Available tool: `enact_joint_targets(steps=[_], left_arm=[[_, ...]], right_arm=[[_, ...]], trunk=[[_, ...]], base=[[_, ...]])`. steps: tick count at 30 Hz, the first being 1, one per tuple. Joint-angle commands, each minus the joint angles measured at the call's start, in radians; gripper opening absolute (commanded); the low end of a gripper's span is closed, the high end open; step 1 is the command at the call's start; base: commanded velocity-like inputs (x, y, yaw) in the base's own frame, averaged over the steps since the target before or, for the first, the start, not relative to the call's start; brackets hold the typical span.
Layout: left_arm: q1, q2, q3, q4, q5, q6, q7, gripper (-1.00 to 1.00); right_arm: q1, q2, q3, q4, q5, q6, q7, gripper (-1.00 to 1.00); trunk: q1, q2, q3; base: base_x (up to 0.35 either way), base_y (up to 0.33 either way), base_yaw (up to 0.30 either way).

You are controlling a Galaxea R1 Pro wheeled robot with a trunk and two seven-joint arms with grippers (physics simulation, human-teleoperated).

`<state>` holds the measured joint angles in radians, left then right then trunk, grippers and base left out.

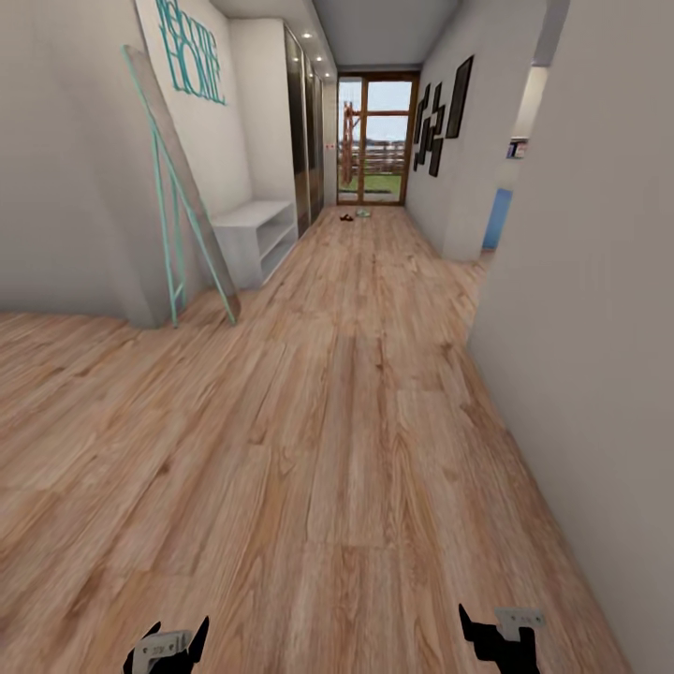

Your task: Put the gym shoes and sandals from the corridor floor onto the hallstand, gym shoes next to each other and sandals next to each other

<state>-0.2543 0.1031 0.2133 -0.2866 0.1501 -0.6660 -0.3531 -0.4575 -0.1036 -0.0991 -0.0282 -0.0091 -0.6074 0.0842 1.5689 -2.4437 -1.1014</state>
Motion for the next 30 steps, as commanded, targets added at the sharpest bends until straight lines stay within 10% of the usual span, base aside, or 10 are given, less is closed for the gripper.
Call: enact_joint_targets(steps=[1, 30], left_arm=[[-0.001, 0.000, 0.002, 0.003, 0.011, 0.000, -0.010, 1.00], [0.000, 0.001, 0.003, 0.004, 0.016, -0.002, -0.010, 1.00]], right_arm=[[0.000, 0.000, -0.008, 0.001, -0.001, -0.003, 0.009, 1.00], [0.001, -0.002, -0.007, 0.001, 0.000, -0.003, 0.008, 1.00]], trunk=[[0.000, 0.000, 0.000], [0.000, 0.000, 0.042]], base=[[0.338, 0.000, 0.000], [0.338, 0.000, 0.000]])
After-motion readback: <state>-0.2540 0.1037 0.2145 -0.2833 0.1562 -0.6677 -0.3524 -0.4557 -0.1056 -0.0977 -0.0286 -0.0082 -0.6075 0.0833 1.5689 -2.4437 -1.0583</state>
